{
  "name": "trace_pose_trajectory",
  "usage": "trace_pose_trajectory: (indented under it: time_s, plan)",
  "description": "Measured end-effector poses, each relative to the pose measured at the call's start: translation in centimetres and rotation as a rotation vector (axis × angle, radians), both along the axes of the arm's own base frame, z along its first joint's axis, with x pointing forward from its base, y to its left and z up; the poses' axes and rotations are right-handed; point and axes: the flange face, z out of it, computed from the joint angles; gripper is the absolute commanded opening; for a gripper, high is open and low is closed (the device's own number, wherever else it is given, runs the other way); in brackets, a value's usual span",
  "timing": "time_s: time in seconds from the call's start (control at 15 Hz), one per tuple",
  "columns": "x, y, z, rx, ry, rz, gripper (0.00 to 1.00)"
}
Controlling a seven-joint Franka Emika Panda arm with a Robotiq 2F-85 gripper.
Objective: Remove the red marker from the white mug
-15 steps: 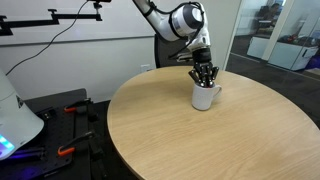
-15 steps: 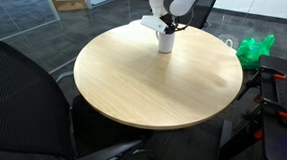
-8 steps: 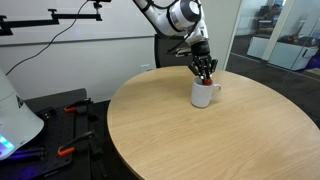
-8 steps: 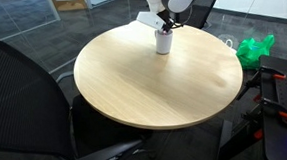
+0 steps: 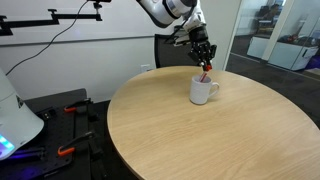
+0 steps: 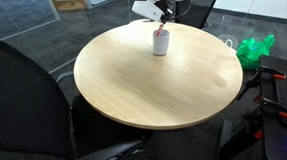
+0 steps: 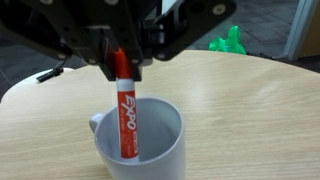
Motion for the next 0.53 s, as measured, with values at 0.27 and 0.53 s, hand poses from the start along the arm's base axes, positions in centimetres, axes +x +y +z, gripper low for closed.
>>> trace_pose_trajectory:
  time_s: [0.27, 0.53]
  plan:
    - [-0.4, 1.4, 3.0, -0.027, -0.026, 0.038, 0.05]
    - [-1.2, 3.6, 5.9, -0.047, -0.067, 0.083, 0.05]
